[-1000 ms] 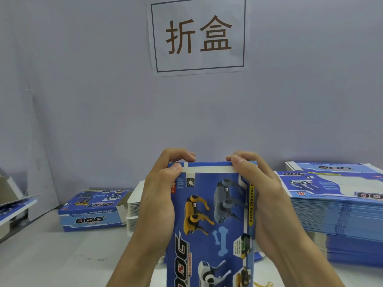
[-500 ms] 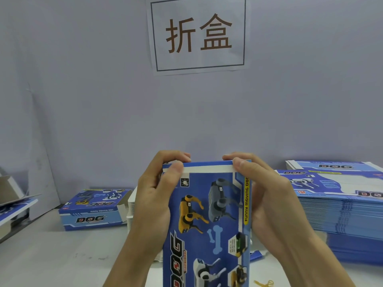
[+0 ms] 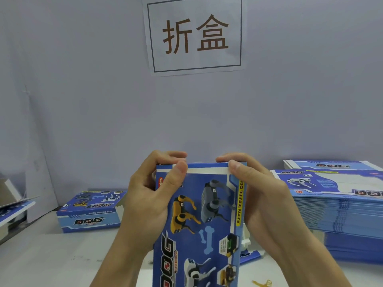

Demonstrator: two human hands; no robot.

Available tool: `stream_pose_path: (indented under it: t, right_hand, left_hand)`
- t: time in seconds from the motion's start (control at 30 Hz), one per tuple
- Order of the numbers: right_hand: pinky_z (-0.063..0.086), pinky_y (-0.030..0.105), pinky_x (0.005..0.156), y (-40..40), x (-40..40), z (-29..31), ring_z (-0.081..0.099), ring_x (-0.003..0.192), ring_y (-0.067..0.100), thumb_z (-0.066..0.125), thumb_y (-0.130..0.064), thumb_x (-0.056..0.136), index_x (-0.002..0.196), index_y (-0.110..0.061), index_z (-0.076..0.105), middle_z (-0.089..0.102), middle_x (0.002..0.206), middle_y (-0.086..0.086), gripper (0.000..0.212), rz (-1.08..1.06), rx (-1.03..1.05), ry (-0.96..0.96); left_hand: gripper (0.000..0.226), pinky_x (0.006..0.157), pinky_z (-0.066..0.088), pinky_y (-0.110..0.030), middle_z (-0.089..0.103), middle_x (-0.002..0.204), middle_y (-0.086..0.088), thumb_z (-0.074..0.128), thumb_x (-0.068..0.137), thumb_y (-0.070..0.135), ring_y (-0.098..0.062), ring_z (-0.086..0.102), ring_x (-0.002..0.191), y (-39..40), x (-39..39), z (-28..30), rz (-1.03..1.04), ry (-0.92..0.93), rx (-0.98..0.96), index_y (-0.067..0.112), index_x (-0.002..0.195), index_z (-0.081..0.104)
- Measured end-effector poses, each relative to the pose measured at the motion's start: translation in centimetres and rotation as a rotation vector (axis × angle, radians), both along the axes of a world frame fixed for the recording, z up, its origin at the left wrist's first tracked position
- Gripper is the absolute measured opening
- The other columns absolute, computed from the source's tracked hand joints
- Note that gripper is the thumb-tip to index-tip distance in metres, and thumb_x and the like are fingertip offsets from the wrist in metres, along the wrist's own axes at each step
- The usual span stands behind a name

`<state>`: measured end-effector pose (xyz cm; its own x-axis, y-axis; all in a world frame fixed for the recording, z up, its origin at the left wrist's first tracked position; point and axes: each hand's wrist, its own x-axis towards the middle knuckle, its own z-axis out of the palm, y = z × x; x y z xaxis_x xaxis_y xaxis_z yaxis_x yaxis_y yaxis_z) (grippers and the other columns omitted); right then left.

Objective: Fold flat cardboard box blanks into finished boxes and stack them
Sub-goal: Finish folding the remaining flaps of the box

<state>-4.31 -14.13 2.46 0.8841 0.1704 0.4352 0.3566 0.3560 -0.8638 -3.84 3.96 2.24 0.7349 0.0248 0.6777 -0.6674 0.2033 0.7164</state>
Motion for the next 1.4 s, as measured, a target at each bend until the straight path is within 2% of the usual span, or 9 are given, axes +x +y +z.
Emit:
stream_pose_path:
  t: [0.17,0.3,0.4,0.57,0.77,1.0,1.17,1.27,1.4]
  right_hand:
    - [0.062,0.037,0.072,0.3,-0.3,-0.5,0.074,0.097,0.025,0.069,-0.026,0.085,0.112,-0.036,0.061,0.074,0.107,0.005,0.030,-0.105,-0.198,-0.230]
    - [0.059,0.021,0.068,0.5,-0.4,-0.5,0.071,0.094,0.009,0.075,-0.025,0.078,0.115,-0.026,0.063,0.063,0.119,0.009,0.039,-0.237,-0.330,-0.320]
    - [0.055,0.014,0.069,1.0,-0.6,-0.3,0.070,0.091,0.006,0.078,-0.014,0.083,0.115,-0.029,0.064,0.061,0.120,0.009,0.038,-0.274,-0.408,-0.405]
    - [0.047,0.002,0.071,1.1,-0.7,-0.3,0.068,0.092,0.000,0.080,-0.014,0.082,0.116,-0.037,0.060,0.066,0.114,-0.001,0.046,-0.315,-0.475,-0.488]
    - [0.049,0.005,0.063,1.2,-0.4,-0.6,0.068,0.081,-0.006,0.079,-0.001,0.079,0.129,-0.023,0.047,0.068,0.098,-0.023,0.063,-0.280,-0.388,-0.437]
    - [0.054,0.013,0.076,1.1,0.1,-0.8,0.066,0.095,-0.006,0.086,-0.024,0.069,0.141,-0.038,0.038,0.062,0.103,-0.035,0.088,-0.410,-0.376,-0.408]
    - [0.054,0.017,0.085,1.1,0.2,-0.8,0.067,0.103,0.002,0.086,-0.034,0.054,0.147,-0.047,0.034,0.063,0.118,-0.017,0.106,-0.394,-0.324,-0.339]
    - [0.056,0.020,0.086,1.4,0.2,-0.7,0.066,0.104,0.001,0.088,-0.031,0.055,0.147,-0.047,0.035,0.064,0.121,-0.014,0.107,-0.430,-0.278,-0.335]
    - [0.051,0.009,0.081,1.4,0.4,-0.8,0.064,0.103,-0.005,0.084,-0.035,0.050,0.148,-0.045,0.036,0.064,0.122,-0.013,0.110,-0.431,-0.232,-0.336]
  left_hand:
    - [0.018,0.066,0.062,-0.033,0.069,0.119,0.008,0.066,0.082,0.046,-0.025,0.071,0.103,0.0,0.3,0.0,0.095,-0.075,0.015,0.028,0.077,0.066]
    - [0.027,0.074,0.053,-0.010,0.071,0.106,0.020,0.062,0.086,0.047,-0.002,0.062,0.115,0.9,0.1,0.5,0.509,-0.241,0.371,0.023,0.076,0.062]
    - [0.025,0.066,0.058,-0.021,0.072,0.092,0.019,0.061,0.087,0.056,-0.002,0.069,0.091,0.7,-0.7,1.3,0.533,-0.313,0.525,0.035,0.095,0.073]
    - [0.036,0.073,0.060,-0.029,0.075,0.100,0.019,0.061,0.086,0.056,0.002,0.069,0.092,0.0,-1.6,2.0,0.585,-0.343,0.618,0.041,0.116,0.072]
    - [0.024,0.074,0.061,-0.029,0.075,0.101,0.021,0.063,0.086,0.047,0.006,0.069,0.095,0.0,-1.5,2.0,0.542,-0.351,0.614,0.037,0.102,0.078]
    - [0.042,0.105,0.047,-0.025,0.062,0.127,0.028,0.069,0.082,0.041,0.003,0.055,0.127,0.2,-0.7,0.9,0.329,-0.268,0.691,0.041,0.124,0.063]
    - [0.049,0.101,0.044,-0.011,0.055,0.117,0.048,0.077,0.079,0.030,0.014,0.049,0.125,1.5,-0.3,0.7,0.182,-0.201,0.728,0.060,0.114,0.062]
    - [0.066,0.099,0.049,-0.017,0.058,0.106,0.048,0.070,0.085,-0.008,0.011,0.052,0.124,1.5,0.3,0.1,0.291,-0.254,0.722,0.047,0.121,0.059]
    - [0.049,0.094,0.054,-0.021,0.063,0.122,0.017,0.058,0.091,-0.013,0.003,0.059,0.116,0.8,0.7,-0.5,0.334,-0.353,0.678,0.020,0.128,0.061]
